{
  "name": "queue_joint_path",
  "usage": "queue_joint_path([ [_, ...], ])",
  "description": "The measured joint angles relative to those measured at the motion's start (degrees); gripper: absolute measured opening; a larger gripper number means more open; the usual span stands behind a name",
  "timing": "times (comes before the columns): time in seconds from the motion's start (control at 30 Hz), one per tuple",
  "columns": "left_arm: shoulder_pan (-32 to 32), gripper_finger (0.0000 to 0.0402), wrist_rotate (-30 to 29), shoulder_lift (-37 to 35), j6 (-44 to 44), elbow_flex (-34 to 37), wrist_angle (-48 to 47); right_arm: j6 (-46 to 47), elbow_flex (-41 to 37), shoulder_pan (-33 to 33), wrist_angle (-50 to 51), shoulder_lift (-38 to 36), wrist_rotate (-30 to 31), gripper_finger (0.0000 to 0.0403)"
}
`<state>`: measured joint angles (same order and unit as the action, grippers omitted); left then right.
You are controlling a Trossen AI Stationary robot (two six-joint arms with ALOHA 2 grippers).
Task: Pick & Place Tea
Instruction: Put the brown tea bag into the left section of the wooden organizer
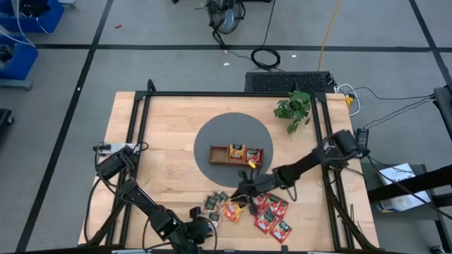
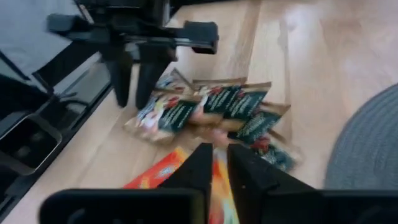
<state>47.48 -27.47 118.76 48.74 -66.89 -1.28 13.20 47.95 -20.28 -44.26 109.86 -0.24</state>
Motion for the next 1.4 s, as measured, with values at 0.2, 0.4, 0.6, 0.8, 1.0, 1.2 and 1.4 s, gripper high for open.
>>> queue_joint_path([
  [0.2, 0.26, 0.0092, -1.3, 0.02, -1.77, 0.04, -0.61, 2.94, 7.13, 1.33, 8.32, 5.21, 0.26, 0.0107],
  [0.4, 0.58, 0.0092, -1.33, 0.05, -3.91, 0.07, -0.75, 7.26, 8.19, 3.26, 12.0, 5.36, 1.72, 0.014],
  [0.6, 0.42, 0.0092, -1.92, 0.04, -4.12, 1.88, 1.84, 7.52, 8.25, 3.01, 12.35, 5.36, 1.39, 0.0141],
  [0.8, -0.02, 0.0092, -1.96, -0.02, -4.08, 4.92, 7.59, 8.57, 8.25, 3.17, 12.13, 5.36, -1.49, 0.0141],
  [1.0, -0.61, 0.0092, -1.74, -0.02, -4.76, 5.6, 9.13, 8.69, 8.25, 3.57, 11.95, 5.36, -1.43, 0.0138],
  [1.2, -0.61, 0.0092, -1.66, 0.0, -5.15, 5.6, 9.11, 9.74, 8.25, 3.82, 11.49, 5.36, -1.57, 0.0141],
  [1.4, -0.62, 0.0092, -1.61, 0.03, -5.96, 5.62, 9.32, 12.49, 8.53, 4.94, 10.92, 5.36, -1.37, 0.0141],
])
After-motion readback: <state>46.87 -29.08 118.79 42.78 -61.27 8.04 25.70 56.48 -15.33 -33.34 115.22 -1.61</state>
